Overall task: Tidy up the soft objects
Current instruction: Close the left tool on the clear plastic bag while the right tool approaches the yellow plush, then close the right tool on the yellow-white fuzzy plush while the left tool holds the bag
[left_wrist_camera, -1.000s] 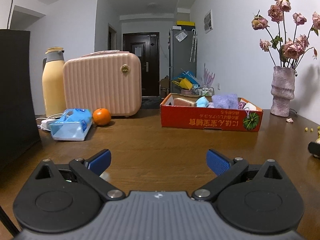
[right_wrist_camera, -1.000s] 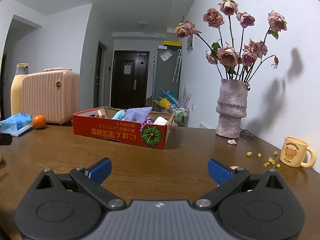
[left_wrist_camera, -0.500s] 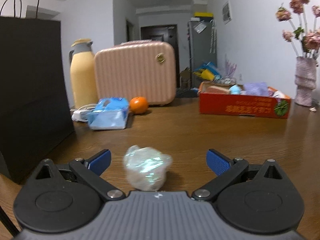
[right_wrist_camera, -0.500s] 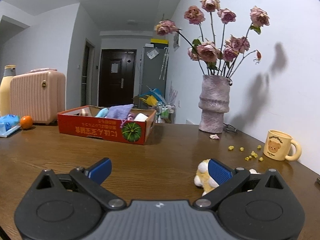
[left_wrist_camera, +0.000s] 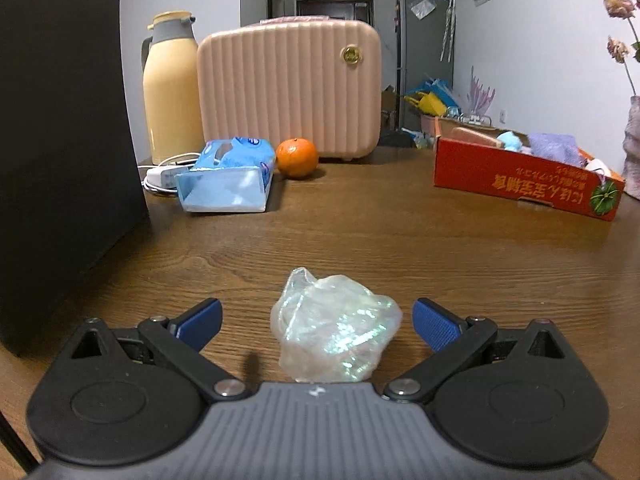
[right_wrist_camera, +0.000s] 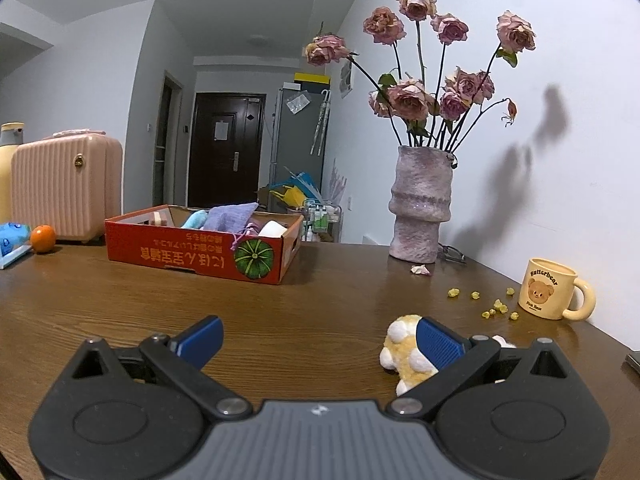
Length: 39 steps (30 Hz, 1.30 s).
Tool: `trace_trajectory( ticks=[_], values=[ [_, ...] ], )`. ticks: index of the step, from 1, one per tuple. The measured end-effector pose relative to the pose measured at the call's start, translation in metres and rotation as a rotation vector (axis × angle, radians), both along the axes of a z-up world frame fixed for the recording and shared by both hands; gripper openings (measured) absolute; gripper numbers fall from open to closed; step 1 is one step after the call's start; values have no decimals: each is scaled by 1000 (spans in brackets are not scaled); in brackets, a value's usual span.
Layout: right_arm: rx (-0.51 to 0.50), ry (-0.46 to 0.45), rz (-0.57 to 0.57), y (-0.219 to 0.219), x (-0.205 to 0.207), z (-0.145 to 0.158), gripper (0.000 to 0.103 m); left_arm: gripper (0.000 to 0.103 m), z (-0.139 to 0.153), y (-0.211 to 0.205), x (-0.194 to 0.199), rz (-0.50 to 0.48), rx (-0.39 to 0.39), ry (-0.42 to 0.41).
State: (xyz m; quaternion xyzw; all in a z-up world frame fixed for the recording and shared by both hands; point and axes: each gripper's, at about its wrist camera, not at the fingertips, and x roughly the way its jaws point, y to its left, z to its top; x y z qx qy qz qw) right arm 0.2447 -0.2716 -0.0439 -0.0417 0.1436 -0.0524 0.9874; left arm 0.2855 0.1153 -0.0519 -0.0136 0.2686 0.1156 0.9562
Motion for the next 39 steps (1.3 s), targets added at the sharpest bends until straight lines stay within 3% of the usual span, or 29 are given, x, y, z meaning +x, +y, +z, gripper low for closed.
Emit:
trace_trajectory(
  ticks=[3,6,8,11,29,39],
  values=[
    [-1,1,-7,-1,0,0,103,99,-2,4,8,2,-3,17],
    [-2,1,-11,-1,0,0,103,80,-4,7,12,-1,-17,36],
    [-2,-1,-13,-1,0,0,103,58,-6,8,14,-5,-23,54],
    [-3,-9,-19,-2,-1,0,103,50,-7,10,16,-12,-33,68],
    [27,-76,-75,-12,-9,7,103,48,13,4,-8,-20,3,-84],
    [42,-17,-214,-27,3,4,103,48,20,3,-18,-30,1,-135]
  ],
)
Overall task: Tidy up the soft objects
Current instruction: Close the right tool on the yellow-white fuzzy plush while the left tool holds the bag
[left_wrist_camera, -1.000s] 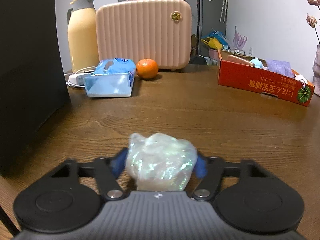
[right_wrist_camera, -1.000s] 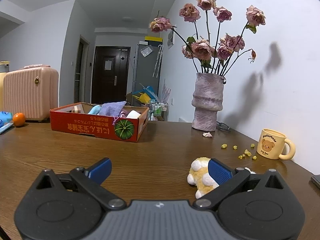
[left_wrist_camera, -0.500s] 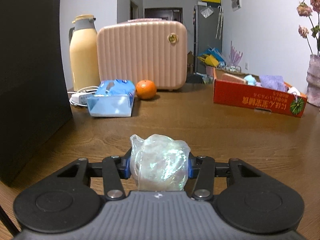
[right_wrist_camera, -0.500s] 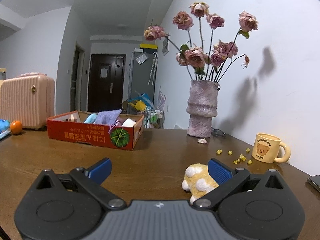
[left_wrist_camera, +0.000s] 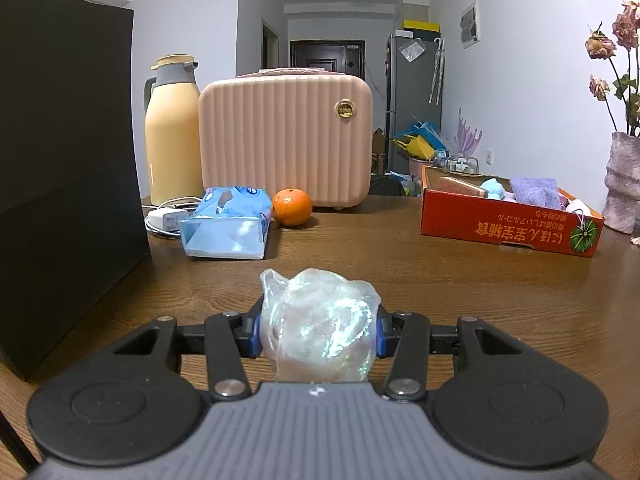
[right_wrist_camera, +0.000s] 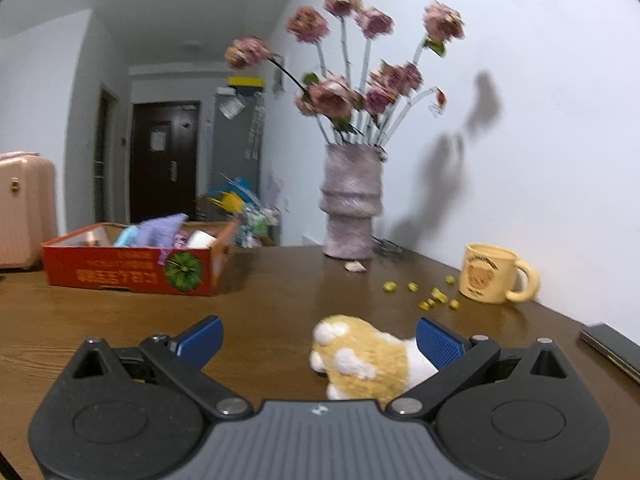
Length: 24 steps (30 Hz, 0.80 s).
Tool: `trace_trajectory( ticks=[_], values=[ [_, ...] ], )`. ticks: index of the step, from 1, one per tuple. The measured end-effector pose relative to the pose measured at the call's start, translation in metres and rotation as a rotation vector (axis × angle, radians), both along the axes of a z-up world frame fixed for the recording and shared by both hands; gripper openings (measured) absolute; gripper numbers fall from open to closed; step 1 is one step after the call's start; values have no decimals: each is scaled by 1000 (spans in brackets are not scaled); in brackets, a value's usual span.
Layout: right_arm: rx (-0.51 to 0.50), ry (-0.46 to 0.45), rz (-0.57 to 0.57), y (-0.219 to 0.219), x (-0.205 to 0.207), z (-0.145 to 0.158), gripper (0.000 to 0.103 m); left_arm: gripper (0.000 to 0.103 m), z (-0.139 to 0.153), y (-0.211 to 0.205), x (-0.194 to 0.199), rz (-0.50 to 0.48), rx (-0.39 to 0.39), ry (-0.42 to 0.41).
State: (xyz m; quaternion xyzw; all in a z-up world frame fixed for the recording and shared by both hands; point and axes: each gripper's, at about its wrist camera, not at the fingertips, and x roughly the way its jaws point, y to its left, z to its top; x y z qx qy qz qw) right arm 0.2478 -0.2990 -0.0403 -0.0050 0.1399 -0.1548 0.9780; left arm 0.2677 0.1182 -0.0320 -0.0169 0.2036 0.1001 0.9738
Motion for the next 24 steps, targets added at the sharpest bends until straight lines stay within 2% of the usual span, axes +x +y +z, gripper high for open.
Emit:
trace_trajectory(
  ticks=[9,19,24],
  values=[
    [20,97,-90,-28,22,-8,103,48,-1,1,0,0,-4,2],
    [59,196,-65,-56,58,-15,103,48,-1,1,0,1,-3,2],
    [31,237,-74,-58,73,-18,103,48,-1,1,0,4,-2,3]
  ],
)
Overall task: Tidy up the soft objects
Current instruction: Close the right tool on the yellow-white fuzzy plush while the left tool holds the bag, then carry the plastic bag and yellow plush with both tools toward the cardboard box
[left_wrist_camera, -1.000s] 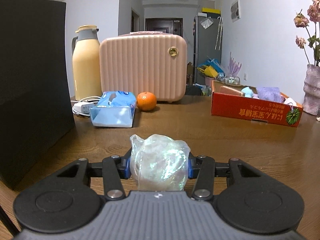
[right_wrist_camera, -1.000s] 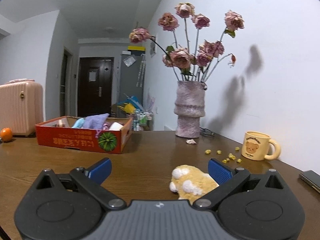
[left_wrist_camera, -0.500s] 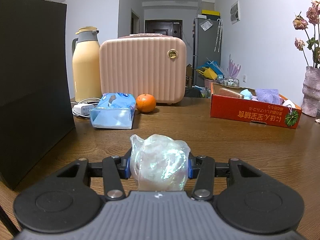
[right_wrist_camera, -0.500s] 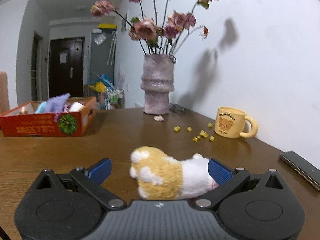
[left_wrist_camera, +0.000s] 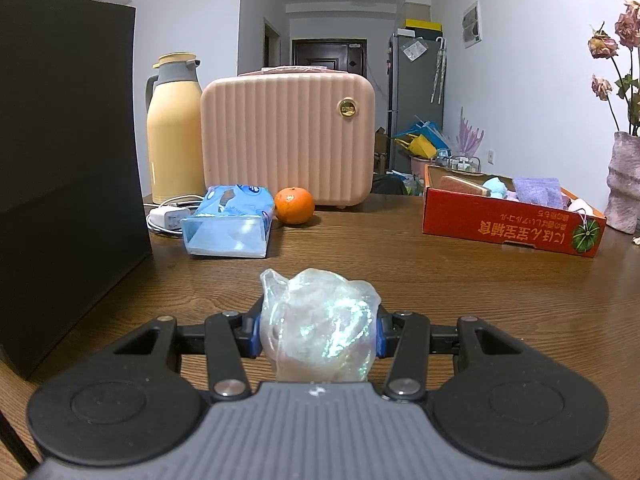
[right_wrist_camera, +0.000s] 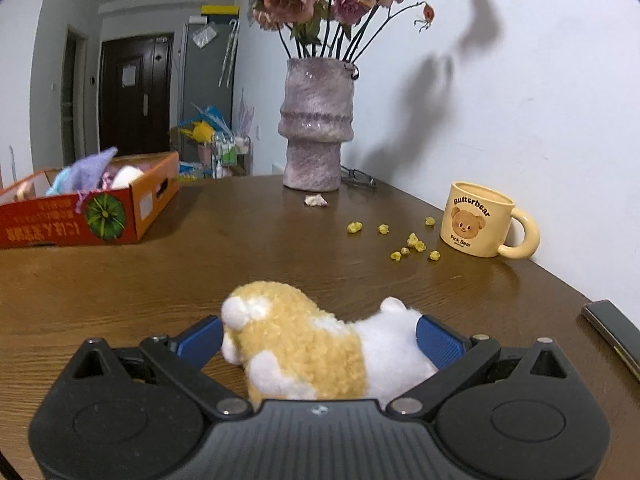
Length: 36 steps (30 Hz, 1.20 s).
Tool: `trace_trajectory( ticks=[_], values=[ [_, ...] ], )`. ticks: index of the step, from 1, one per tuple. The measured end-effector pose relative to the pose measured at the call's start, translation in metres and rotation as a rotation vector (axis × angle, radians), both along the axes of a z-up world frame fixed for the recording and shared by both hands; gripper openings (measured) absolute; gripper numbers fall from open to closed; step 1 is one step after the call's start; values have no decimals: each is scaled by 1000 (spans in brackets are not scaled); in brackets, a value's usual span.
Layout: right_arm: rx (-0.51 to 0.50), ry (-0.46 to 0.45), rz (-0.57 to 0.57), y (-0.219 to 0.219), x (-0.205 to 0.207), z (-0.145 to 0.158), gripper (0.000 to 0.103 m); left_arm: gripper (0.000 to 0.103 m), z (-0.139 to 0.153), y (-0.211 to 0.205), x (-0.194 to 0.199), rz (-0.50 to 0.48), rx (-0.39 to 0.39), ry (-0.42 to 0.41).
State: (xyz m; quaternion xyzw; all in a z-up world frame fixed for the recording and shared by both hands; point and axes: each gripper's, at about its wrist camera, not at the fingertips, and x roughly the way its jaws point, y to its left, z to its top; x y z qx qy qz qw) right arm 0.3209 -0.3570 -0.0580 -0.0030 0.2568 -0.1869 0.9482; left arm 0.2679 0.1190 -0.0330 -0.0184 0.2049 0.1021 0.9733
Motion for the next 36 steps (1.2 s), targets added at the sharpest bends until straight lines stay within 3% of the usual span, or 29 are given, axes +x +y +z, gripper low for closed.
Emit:
trace_trajectory(
  ticks=[9,11,14,25,36],
  values=[
    [-119,102,45,12,23,-7,103,48,0,1,0,1,1,1],
    [-145,115,59,16,25,-8,89,48,0,1,0,0,2,1],
    [-163,108,80,20,24,-8,83,48,0,2,0,-1,1,-1],
    [-177,-11,141,26,5,1,51,48,1,1,-2,-7,0,-10],
    [-225,-175,189,46,-15,11,50,48,1,1,-1,-7,-18,-26]
  ],
)
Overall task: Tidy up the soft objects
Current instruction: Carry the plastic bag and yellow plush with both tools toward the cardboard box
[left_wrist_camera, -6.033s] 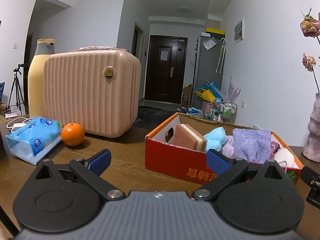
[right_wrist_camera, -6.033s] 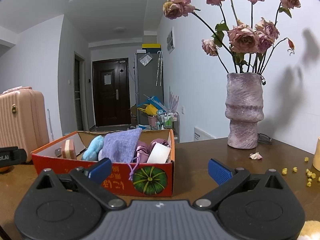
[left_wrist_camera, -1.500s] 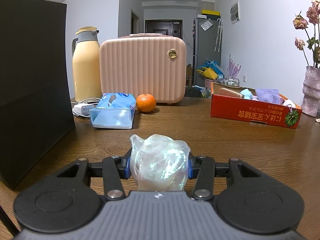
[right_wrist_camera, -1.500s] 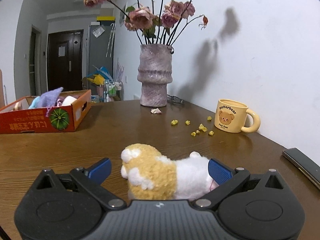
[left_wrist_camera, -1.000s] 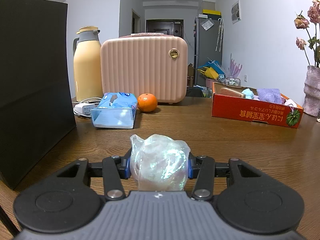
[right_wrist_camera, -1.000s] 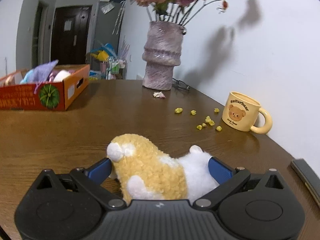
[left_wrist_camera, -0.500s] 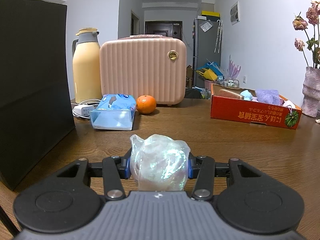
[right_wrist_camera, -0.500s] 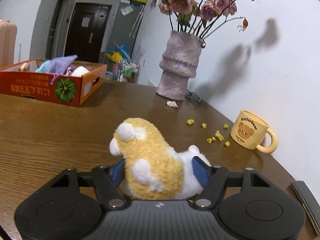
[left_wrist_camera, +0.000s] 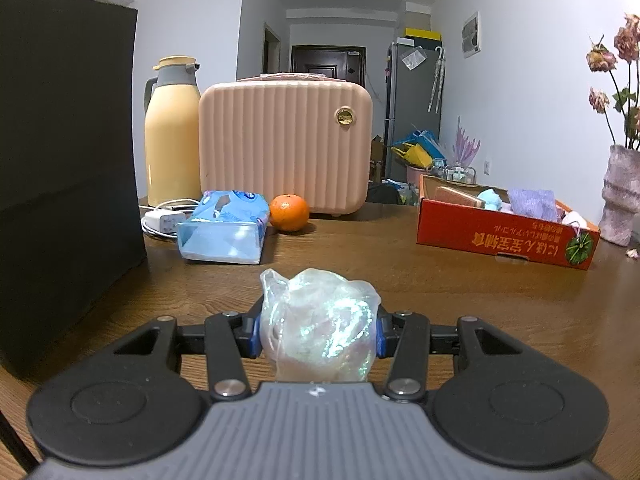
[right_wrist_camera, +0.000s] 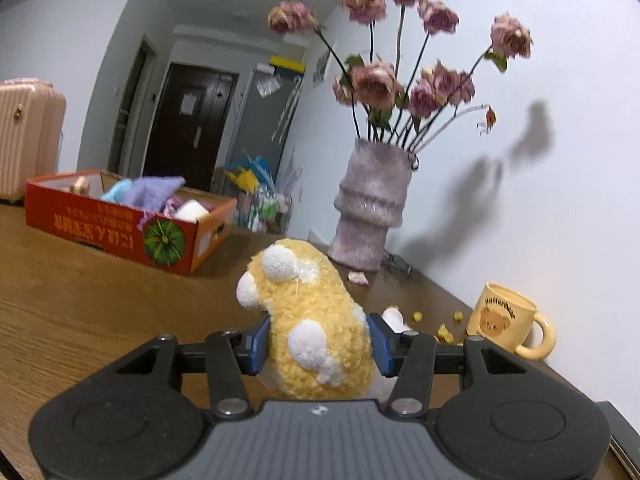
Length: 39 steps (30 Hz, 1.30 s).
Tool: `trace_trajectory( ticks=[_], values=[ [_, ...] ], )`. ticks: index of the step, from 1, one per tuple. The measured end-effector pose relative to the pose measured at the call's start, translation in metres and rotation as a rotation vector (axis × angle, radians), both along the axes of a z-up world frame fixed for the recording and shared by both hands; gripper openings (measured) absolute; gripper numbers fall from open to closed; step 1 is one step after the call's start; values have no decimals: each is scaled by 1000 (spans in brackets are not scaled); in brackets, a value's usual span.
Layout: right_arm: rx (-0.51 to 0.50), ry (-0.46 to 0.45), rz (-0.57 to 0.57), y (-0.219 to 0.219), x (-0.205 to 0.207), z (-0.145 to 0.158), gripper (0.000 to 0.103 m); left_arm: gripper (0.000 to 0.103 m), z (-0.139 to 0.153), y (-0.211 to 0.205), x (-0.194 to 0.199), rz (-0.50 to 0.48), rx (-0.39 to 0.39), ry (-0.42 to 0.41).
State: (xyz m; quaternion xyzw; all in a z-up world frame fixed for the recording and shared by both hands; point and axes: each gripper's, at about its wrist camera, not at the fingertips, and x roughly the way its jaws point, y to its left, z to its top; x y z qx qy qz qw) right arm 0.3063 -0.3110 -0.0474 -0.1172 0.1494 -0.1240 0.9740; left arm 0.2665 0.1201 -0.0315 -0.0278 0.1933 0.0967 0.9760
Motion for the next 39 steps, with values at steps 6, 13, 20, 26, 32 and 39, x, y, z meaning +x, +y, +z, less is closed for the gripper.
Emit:
trace_trajectory(
  ticks=[6,13,20,26,32,39],
  values=[
    [0,-63,44,15,-6,5,50,47,3,-6,2,-17,-37,-10],
    [20,-95,101,36,-6,9,50,46,7,-21,4,-41,-64,-30],
    [33,-114,151,61,-4,10,50,45,12,-41,10,-68,-73,-53],
    [41,-128,187,79,-2,11,50,45,18,-62,22,-91,-82,-75],
    [66,-146,196,90,4,12,50,45,20,-79,36,-105,-89,-80],
    [75,-165,207,103,18,13,50,45,25,-95,55,-110,-97,-100]
  ],
)
